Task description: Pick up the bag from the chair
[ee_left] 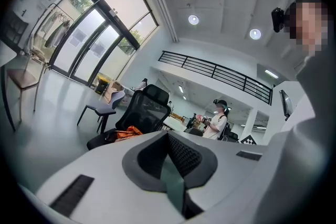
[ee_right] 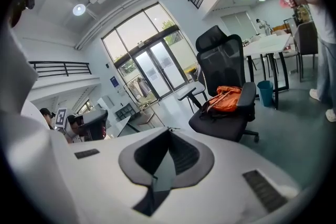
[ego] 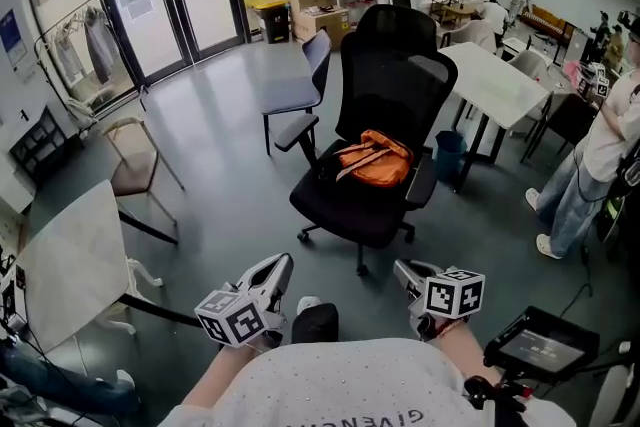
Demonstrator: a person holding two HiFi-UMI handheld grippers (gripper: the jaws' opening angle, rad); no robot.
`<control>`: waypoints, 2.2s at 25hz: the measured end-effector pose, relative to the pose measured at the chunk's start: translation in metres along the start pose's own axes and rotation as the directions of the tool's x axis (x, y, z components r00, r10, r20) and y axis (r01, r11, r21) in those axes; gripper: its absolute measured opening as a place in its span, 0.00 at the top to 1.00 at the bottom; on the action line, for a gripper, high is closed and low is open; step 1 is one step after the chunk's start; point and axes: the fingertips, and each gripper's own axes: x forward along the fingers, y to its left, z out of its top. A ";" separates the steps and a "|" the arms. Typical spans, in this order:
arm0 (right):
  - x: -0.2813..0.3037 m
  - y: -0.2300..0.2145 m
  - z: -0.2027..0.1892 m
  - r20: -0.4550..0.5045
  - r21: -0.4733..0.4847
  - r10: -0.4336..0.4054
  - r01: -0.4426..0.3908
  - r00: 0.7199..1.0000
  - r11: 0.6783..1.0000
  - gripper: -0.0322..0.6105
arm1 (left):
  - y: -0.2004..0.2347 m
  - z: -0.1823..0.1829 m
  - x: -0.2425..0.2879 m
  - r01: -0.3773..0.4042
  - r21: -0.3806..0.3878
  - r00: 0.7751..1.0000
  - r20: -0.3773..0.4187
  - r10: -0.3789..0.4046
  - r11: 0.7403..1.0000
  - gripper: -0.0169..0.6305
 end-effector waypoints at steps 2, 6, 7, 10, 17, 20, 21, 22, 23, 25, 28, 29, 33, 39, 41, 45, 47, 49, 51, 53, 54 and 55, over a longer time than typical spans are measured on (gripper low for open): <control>0.010 -0.011 0.008 -0.006 -0.009 -0.009 0.009 1.000 1.000 0.94 | 0.009 0.001 0.024 0.013 -0.012 1.000 -0.001 -0.013 1.000 0.95; 0.030 -0.034 0.036 0.003 -0.018 -0.056 0.056 0.998 0.998 0.94 | 0.018 0.016 0.073 0.066 -0.004 0.998 -0.012 -0.066 0.998 0.95; 0.033 -0.031 0.046 0.009 -0.016 -0.064 0.064 0.998 0.998 0.94 | 0.020 0.025 0.077 0.078 -0.004 0.997 -0.014 -0.078 0.997 0.95; 0.051 -0.023 0.075 0.023 -0.016 -0.081 0.081 0.996 0.997 0.94 | 0.038 0.053 0.093 0.093 -0.012 0.995 -0.018 -0.094 0.996 0.95; 0.123 -0.057 0.139 0.063 -0.011 -0.124 0.125 0.990 0.992 0.94 | 0.104 0.098 0.172 0.120 -0.001 0.993 -0.015 -0.120 0.993 0.95; 0.142 -0.050 0.167 0.072 -0.027 -0.134 0.136 0.988 0.990 0.94 | 0.118 0.133 0.191 0.140 0.009 0.990 0.001 -0.140 0.990 0.95; 0.147 -0.048 0.178 0.081 -0.030 -0.138 0.141 0.987 0.990 0.94 | 0.121 0.144 0.197 0.150 0.019 0.989 0.006 -0.150 0.989 0.95; 0.154 -0.047 0.188 0.092 -0.033 -0.142 0.146 0.986 0.989 0.94 | 0.125 0.154 0.203 0.160 0.028 0.987 0.011 -0.161 0.987 0.95; 0.161 -0.048 0.196 0.102 -0.034 -0.148 0.152 0.984 0.988 0.94 | 0.132 0.162 0.210 0.170 0.033 0.985 0.014 -0.171 0.985 0.95; 0.180 -0.054 0.207 0.113 -0.028 -0.162 0.167 0.980 0.986 0.94 | 0.148 0.170 0.223 0.185 0.029 0.983 0.011 -0.185 0.982 0.95; 0.209 -0.061 0.214 0.119 -0.010 -0.180 0.182 0.976 0.983 0.94 | 0.176 0.172 0.239 0.190 0.023 0.982 -0.013 -0.190 0.982 0.95; 0.219 -0.062 0.215 0.121 -0.004 -0.184 0.186 0.975 0.983 0.94 | 0.186 0.173 0.244 0.190 0.023 0.982 -0.023 -0.189 0.982 0.95; 0.251 -0.064 0.225 0.127 0.025 -0.202 0.200 0.971 0.979 0.94 | 0.210 0.179 0.260 0.207 0.007 0.977 -0.048 -0.207 0.978 0.95; 0.265 -0.072 0.222 0.064 0.003 -0.231 0.231 0.971 0.973 0.94 | 0.217 0.174 0.279 0.236 -0.032 0.968 -0.075 -0.238 0.971 0.95; 0.273 -0.084 0.223 0.057 0.014 -0.242 0.242 0.969 0.970 0.94 | 0.223 0.169 0.290 0.240 -0.037 0.966 -0.091 -0.242 0.970 0.95; 0.280 -0.088 0.234 0.058 0.041 -0.261 0.259 0.964 0.965 0.94 | 0.234 0.176 0.302 0.234 -0.046 0.966 -0.105 -0.238 0.971 0.95; 0.279 -0.084 0.235 0.044 0.059 -0.268 0.265 0.962 0.962 0.94 | 0.233 0.180 0.301 0.233 -0.053 0.964 -0.115 -0.238 0.971 0.95; 0.278 -0.085 0.233 0.030 0.076 -0.278 0.275 0.960 0.958 0.94 | 0.232 0.179 0.303 0.235 -0.061 0.961 -0.132 -0.241 0.970 0.95; 0.286 -0.098 0.234 0.027 0.088 -0.284 0.281 0.958 0.956 0.94 | 0.236 0.175 0.315 0.233 -0.072 0.960 -0.144 -0.241 0.970 0.95; 0.300 -0.115 0.238 0.027 0.098 -0.278 0.274 0.960 0.957 0.94 | 0.245 0.168 0.334 0.227 -0.079 0.960 -0.150 -0.237 0.971 0.95; 0.306 -0.120 0.240 0.027 0.100 -0.274 0.270 0.961 0.958 0.94 | 0.249 0.165 0.340 0.223 -0.083 0.960 -0.154 -0.233 0.971 0.95; 0.310 -0.123 0.242 0.028 0.096 -0.274 0.270 0.961 0.958 0.94 | 0.252 0.163 0.344 0.218 -0.088 0.960 -0.159 -0.229 0.972 0.95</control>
